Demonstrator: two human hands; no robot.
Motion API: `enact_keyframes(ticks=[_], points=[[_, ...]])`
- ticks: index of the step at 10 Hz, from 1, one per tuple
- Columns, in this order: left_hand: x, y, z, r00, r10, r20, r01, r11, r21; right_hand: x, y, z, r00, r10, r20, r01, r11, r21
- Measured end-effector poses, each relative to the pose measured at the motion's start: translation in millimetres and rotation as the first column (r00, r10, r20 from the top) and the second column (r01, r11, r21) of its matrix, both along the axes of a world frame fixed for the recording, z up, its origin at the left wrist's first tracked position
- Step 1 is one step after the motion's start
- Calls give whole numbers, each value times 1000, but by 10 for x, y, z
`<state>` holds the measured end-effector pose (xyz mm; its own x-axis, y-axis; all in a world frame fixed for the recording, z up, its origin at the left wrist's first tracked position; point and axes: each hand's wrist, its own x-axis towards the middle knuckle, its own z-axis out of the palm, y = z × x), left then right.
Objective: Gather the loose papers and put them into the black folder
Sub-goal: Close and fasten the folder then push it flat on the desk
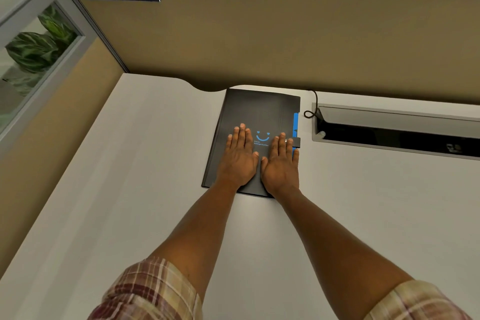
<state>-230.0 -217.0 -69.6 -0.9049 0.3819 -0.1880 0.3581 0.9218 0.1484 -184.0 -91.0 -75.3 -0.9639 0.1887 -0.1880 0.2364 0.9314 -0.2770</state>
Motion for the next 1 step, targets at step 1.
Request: enact_keyframes(ticks=[1], points=[[-7, 50, 164, 999, 20, -50, -18, 999, 42, -4, 48, 165, 998, -29, -50, 28, 999, -19]])
